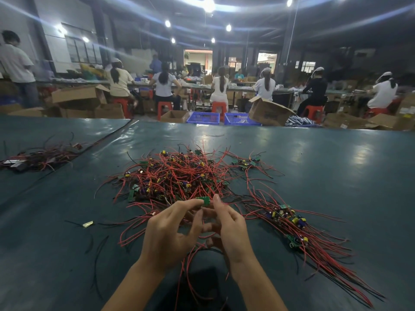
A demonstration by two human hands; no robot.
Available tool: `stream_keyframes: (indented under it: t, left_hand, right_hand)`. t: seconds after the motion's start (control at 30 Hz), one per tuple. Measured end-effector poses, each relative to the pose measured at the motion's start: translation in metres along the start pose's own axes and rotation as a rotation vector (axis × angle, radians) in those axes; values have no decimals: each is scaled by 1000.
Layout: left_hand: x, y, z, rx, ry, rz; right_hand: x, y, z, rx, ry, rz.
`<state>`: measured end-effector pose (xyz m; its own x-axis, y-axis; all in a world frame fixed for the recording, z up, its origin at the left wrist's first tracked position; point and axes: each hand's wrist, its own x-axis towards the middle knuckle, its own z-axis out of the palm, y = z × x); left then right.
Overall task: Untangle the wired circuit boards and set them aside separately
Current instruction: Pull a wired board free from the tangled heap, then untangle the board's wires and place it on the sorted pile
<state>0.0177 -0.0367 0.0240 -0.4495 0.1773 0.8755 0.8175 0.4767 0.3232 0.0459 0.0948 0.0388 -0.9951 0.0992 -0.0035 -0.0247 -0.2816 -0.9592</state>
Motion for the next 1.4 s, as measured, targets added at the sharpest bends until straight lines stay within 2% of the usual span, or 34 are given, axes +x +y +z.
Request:
stream_keyframes:
  t: [0.13, 0.23, 0.3, 0.37, 0.5, 0.6, 0.67, 0.8, 0.97, 1.13, 1.3, 1.4]
  left_hand:
    - [-4, 5, 6, -64, -97, 32]
    - [-5, 9, 8, -100, -136, 18]
    - [-5, 13, 10, -167, -126, -28]
    - [-5, 19, 15, -328, -104, -204]
    - [4, 28, 18, -703, -221, -810]
    - [8, 29, 18, -729, -331, -1000]
    - [10, 30, 18, -736, -311, -1060]
    - [13, 32, 17, -822, -221, -1121]
    - [15, 31, 12, -1088, -23, -1062]
    - [15, 27, 8, -1059, 58, -1009]
    - [13, 26, 9, -1059, 23, -1017]
    - [14, 30, 8, -949, -143, -1063]
  right_hand:
    - [2, 1, -2, 117, -19, 78]
    - [3, -4, -5, 280, 39, -2]
    - [3, -5, -6, 307, 72, -59]
    - [2, -6, -7, 315, 78, -103]
    - [-1, -7, -8, 293, 29, -204]
    - [-1, -7, -10, 266, -9, -269]
    - [-1, -6, -11, 251, -20, -297]
    - [-1, -8, -13, 275, -38, -293]
    - [1, -9, -12, 262, 31, -239]
    - [1, -7, -10, 245, 92, -137]
    - [1, -6, -10, 243, -1, -115]
    - [0, -4, -9, 180, -54, -166]
